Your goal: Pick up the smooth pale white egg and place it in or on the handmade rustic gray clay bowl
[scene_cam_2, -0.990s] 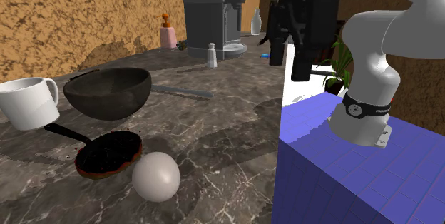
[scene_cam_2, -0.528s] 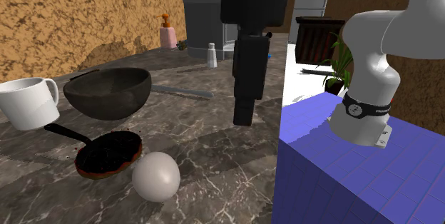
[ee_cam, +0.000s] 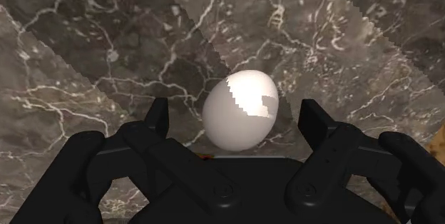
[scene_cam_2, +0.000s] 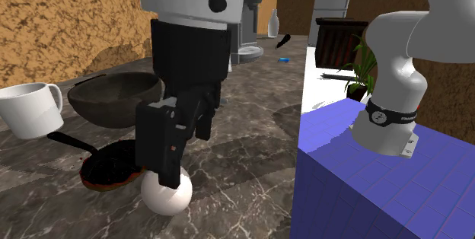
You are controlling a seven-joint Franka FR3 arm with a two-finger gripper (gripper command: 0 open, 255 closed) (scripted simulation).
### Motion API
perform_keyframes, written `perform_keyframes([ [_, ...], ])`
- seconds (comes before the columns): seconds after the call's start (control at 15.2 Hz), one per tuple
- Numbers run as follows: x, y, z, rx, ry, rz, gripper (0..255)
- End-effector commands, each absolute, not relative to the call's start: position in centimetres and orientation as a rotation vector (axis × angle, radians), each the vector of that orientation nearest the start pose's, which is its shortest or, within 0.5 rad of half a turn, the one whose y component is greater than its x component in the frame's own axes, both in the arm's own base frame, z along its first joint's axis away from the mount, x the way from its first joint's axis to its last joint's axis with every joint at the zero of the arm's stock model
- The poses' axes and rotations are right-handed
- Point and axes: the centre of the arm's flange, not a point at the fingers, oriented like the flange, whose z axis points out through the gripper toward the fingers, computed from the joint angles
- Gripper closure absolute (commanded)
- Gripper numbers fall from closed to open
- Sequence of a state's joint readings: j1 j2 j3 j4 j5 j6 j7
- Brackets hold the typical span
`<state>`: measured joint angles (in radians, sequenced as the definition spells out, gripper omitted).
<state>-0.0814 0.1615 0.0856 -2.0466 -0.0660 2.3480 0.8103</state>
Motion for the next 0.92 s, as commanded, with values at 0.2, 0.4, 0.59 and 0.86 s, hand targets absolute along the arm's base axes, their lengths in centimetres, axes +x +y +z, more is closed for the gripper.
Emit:
perform_keyframes([
  [0.2, 61.9, -0.9, 35.5, -2.864, 1.231, -0.258, 0],
  [0.4, 62.2, -1.0, 34.0, -2.864, 1.231, -0.258, 0],
  [0.59, 62.4, -1.0, 32.6, -2.864, 1.231, -0.258, 0],
  [0.86, 62.4, -1.0, 32.6, -2.864, 1.231, -0.258, 0],
])
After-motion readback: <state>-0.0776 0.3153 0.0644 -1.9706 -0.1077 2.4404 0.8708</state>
